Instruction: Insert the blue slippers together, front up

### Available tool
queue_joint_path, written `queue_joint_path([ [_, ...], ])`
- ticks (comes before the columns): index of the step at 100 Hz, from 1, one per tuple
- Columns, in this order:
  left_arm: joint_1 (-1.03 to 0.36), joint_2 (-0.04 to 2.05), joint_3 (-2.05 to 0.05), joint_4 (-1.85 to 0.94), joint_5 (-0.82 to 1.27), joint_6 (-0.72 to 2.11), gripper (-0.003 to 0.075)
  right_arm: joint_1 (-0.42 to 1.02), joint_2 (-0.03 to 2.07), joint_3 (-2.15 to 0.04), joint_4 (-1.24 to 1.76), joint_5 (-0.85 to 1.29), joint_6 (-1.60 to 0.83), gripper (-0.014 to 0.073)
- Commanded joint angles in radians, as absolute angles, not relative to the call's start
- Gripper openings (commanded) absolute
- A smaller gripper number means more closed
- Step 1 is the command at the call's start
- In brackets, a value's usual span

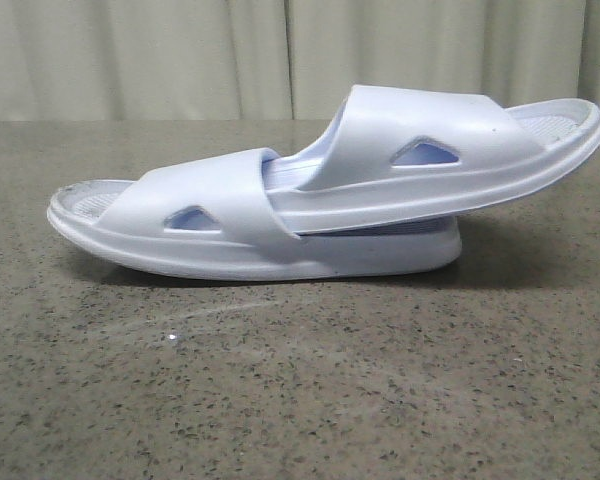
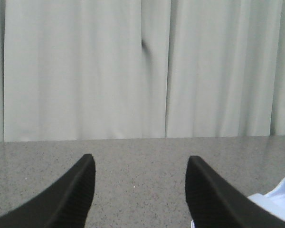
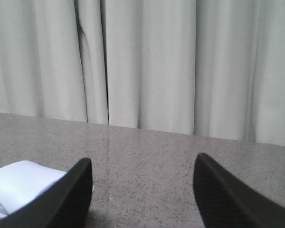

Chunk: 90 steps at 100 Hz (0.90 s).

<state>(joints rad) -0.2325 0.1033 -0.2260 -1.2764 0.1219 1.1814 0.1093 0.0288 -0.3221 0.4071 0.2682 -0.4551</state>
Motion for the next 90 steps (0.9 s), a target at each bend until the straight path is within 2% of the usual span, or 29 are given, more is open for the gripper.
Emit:
queue_joint_path([
  [1,-0.242,0.111,-0.230,-1.283,0.099,1.183,0.0370,0.108,0.036,-0.334,0.399,0.212,-0.467,0.0392],
  [13,-0.242,0.111,-0.206,-1.283,0.099,1.183,0.0365,0.108,0.036,-0.318,0.399,0.201,-0.467,0.0385],
  [20,-0.242,0.111,-0.200,-1.283,0.099,1.183,0.0337,0.108,0.036,-0.318,0.399,0.191,-0.467,0.0344],
  [33,-0.242,0.111,-0.198,-1.283,0.099,1.183,0.0230,0.108,0.036,-0.318,0.399,0.171,-0.467,0.0174],
  [48,-0.242,0.111,-0.198,-1.283,0.098,1.183,0.0056,0.108,0.036,-0.318,0.399,0.169,-0.467,-0.0044],
  [54,-0.242,0.111,-0.198,-1.285,0.098,1.183,0.0015,0.108,0.036,-0.318,0.399,0.169,-0.467,-0.0104],
  [90,-0.242,0.111,-0.198,-1.315,0.127,1.183,0.0016,0.108,0.036,-0.318,0.399,0.168,-0.467,-0.0107],
])
